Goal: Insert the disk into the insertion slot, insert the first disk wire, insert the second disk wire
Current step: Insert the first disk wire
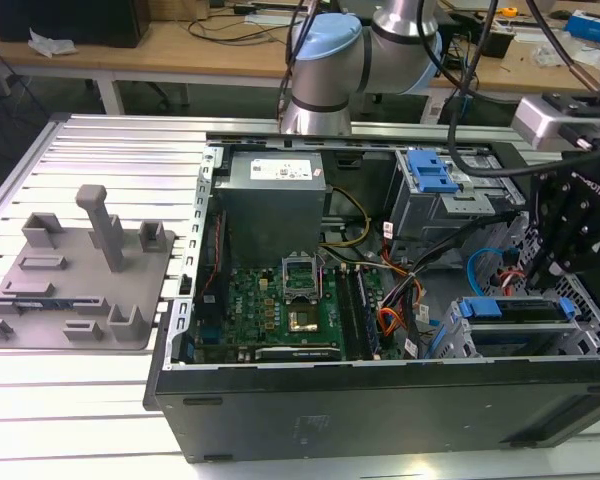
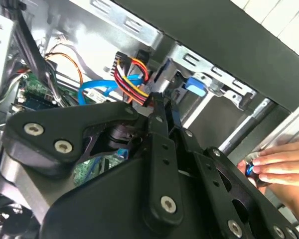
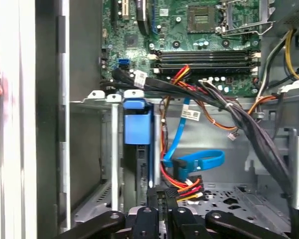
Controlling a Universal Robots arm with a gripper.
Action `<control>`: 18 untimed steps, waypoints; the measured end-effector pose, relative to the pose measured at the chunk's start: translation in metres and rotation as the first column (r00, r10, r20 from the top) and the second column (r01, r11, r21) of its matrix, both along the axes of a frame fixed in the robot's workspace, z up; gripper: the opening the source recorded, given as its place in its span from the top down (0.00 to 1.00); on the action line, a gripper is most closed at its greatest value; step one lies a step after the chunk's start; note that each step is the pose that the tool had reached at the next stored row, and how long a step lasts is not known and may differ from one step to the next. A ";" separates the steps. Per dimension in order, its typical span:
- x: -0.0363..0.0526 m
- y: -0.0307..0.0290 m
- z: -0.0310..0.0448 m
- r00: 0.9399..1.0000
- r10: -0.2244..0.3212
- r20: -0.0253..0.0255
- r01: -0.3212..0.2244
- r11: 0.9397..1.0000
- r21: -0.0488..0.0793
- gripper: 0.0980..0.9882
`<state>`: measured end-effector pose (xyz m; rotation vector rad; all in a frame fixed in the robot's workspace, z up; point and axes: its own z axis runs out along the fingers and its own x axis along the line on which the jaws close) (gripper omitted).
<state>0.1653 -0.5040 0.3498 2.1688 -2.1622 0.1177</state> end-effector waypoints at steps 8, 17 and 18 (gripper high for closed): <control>-0.0001 -0.0075 0.0001 1.000 -0.012 0.000 0.012 1.000 0.012 0.92; 0.0000 -0.0091 0.0000 1.000 -0.027 0.000 0.027 1.000 0.016 0.92; -0.0001 -0.0091 0.0000 1.000 -0.027 0.000 0.027 1.000 0.016 0.92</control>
